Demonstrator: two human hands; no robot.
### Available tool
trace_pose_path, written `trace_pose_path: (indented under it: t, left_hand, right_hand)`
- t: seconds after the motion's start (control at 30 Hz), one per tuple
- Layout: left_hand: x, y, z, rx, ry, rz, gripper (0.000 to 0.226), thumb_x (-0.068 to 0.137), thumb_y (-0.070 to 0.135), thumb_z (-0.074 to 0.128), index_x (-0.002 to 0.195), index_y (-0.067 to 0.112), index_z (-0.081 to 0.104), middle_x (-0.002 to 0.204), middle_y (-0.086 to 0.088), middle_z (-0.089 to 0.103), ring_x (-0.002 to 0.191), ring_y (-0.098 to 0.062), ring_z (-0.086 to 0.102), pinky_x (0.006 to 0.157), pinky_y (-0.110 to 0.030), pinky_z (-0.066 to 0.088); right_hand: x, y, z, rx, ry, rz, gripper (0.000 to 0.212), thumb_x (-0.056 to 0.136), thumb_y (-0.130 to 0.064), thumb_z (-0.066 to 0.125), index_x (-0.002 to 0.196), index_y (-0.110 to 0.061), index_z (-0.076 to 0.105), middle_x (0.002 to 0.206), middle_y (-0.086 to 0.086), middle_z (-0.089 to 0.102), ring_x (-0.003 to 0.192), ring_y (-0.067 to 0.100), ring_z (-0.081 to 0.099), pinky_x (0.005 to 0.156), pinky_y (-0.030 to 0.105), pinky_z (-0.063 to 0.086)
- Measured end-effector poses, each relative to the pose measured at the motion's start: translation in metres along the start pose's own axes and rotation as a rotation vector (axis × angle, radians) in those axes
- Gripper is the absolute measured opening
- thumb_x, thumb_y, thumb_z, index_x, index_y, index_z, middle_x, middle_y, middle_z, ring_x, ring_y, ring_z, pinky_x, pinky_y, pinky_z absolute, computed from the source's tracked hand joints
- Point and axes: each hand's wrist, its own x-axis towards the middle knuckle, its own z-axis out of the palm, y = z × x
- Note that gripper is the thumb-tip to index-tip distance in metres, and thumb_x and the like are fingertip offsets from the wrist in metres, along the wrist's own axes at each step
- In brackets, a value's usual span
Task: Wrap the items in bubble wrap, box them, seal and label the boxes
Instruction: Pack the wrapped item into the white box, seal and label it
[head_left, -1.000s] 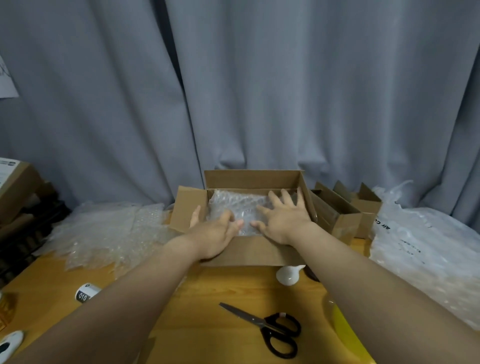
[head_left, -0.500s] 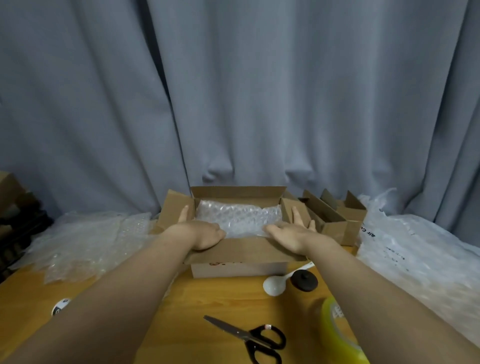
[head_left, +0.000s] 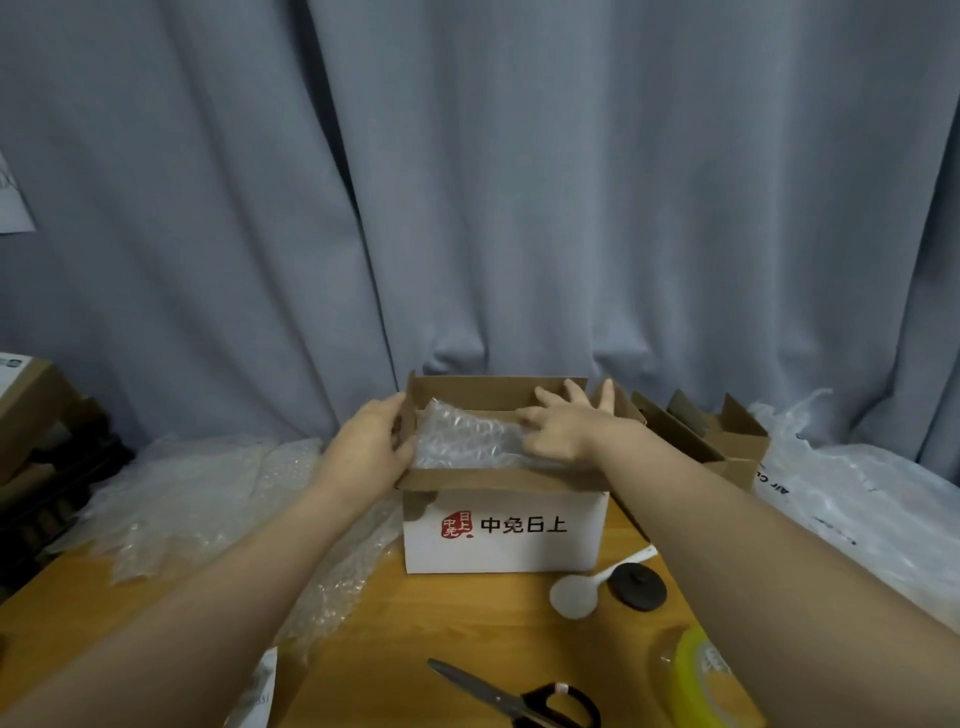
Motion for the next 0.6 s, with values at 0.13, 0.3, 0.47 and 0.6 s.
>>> trace_pose_path:
  t: [0.13,0.3,0.47,0.6]
  left_hand:
    - [0.003,-0.009,-0.002,-0.168,-0.050,-0.017,0.048,0.087,0.013,0.063,0.133,0.020,0.048,0.121,0.006,0.058,0.113,-0.011,0.055,0.096,-0.023,0.042]
    - [-0.007,-0.008,0.006,-0.120,0.032,-0.016,0.042,0.090,0.009,0.052,0.131,0.016,0.041,0.123,0.002,0.063,0.099,-0.011,0.062,0.082,-0.026,0.049]
    - [-0.012,-0.001,0.001,0.073,-0.012,0.043,0.047,0.088,0.017,0.054,0.133,0.023,0.045,0.110,-0.003,0.068,0.095,-0.020,0.065,0.079,-0.038,0.054]
    - [-0.011,0.005,-0.006,0.110,-0.427,0.111,0.038,0.099,0.039,0.040,0.135,0.030,0.048,0.133,0.012,0.052,0.118,-0.010,0.051,0.095,-0.018,0.038]
  right_hand:
    - [0.006,-0.002,0.011,-0.017,-0.095,0.049,0.063,0.094,-0.066,0.024,0.150,-0.043,0.007,0.160,-0.006,-0.016,0.145,0.034,-0.017,0.106,0.067,-0.018]
    - [0.013,-0.003,0.014,0.087,-0.004,0.116,0.066,0.093,-0.065,0.022,0.151,-0.042,0.001,0.156,-0.010,-0.026,0.144,0.035,-0.021,0.105,0.071,-0.014]
    - [0.008,0.004,0.008,0.007,-0.020,0.150,0.065,0.093,-0.067,0.023,0.151,-0.038,0.017,0.159,-0.006,-0.017,0.144,0.038,-0.016,0.104,0.073,-0.013]
    - [-0.004,0.022,-0.001,-0.080,-0.022,0.356,0.062,0.090,-0.041,0.050,0.147,-0.029,0.030,0.160,0.009,0.001,0.143,0.046,0.001,0.107,0.072,0.006]
